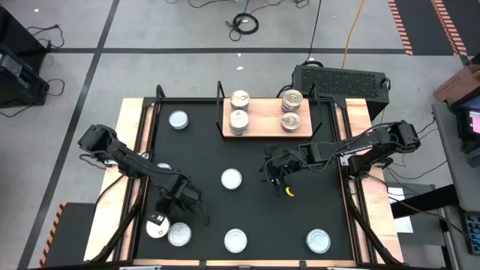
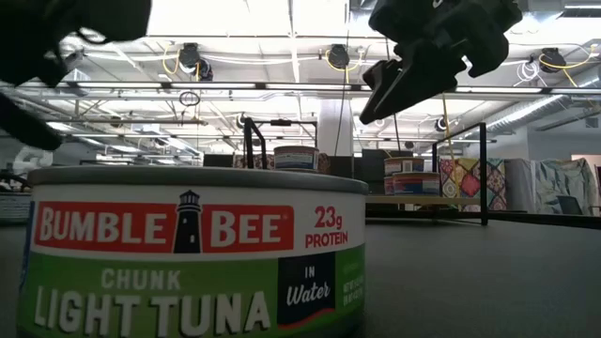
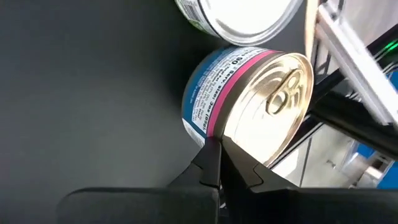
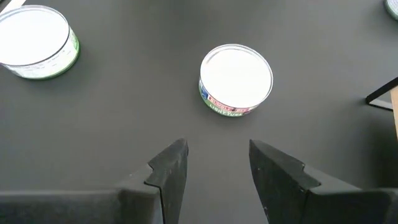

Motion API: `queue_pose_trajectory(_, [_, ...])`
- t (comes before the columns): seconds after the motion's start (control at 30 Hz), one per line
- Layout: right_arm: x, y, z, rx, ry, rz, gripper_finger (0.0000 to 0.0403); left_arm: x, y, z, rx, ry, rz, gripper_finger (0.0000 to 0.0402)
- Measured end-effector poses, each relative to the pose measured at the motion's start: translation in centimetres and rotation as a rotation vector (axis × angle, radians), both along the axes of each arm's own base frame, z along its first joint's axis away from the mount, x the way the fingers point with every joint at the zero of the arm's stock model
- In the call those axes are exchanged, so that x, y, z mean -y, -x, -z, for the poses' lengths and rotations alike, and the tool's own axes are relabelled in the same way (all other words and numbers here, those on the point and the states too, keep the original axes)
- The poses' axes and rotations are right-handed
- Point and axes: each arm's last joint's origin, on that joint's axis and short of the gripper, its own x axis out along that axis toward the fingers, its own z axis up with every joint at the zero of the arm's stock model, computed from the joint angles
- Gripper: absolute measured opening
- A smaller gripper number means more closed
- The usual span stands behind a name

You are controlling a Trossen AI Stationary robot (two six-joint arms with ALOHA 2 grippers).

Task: Stack canned seafood by type on shelf
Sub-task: Stack the blue pink tuna can on top of the other blue pink tuna can on the shelf

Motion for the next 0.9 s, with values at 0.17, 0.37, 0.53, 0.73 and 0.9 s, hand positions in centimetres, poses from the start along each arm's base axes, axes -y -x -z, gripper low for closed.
queue_pose_trajectory(0.17, [0.0, 0.4, 0.3, -0.052, 0.002, 0.006, 0.0166, -1.3, -1.2, -2.2, 0.092, 0.046, -0.076, 0.0001])
queue_pose_trajectory(0.37, [0.1, 0.6, 0.2, -0.058, -0.001, 0.018, 0.0166, -3.9, -3.3, -4.7, 0.22, 0.084, -0.202, 0.0])
queue_pose_trajectory(0.53, [0.2, 0.8, -0.2, -0.056, 0.013, 0.04, 0.0166, -6.4, -5.6, -5.6, 0.373, 0.113, -0.324, 0.0])
queue_pose_trajectory(0.73, [0.2, 1.0, 0.0, -0.077, 0.013, 0.046, 0.0166, -9.9, -7.6, -6.0, 0.525, 0.018, -0.525, 0.0])
queue_pose_trajectory(0.9, [0.2, 1.0, 0.0, -0.077, 0.01, 0.049, 0.0166, -12.9, -8.3, -5.3, 0.449, -0.128, -0.847, 0.0])
